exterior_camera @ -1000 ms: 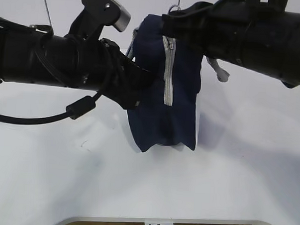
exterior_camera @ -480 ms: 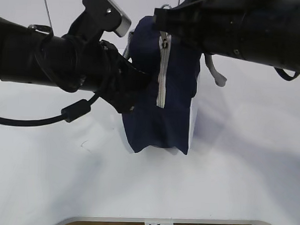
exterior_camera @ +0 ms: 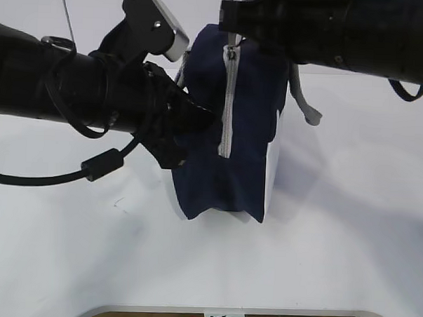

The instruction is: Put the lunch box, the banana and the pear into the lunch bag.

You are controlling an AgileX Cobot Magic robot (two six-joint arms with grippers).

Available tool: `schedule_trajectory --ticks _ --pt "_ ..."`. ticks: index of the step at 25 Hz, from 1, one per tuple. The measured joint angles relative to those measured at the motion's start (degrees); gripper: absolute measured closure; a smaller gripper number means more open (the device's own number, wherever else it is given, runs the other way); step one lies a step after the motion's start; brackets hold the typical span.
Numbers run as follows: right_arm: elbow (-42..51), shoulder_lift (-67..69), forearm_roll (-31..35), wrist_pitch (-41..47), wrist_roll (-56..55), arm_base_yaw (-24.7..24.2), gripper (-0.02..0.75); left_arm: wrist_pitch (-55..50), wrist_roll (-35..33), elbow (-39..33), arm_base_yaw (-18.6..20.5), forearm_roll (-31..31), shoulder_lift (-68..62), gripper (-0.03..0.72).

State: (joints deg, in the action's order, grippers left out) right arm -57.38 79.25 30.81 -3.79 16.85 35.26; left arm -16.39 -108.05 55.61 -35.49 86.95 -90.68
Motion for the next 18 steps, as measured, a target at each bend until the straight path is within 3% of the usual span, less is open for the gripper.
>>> schedule_trajectory --ticks 18 --pt "-1.56 1.56 1.21 0.51 1.01 -6.60 0.737 0.37 0.13 -0.38 0.00 -0.77 2.21 0.687"
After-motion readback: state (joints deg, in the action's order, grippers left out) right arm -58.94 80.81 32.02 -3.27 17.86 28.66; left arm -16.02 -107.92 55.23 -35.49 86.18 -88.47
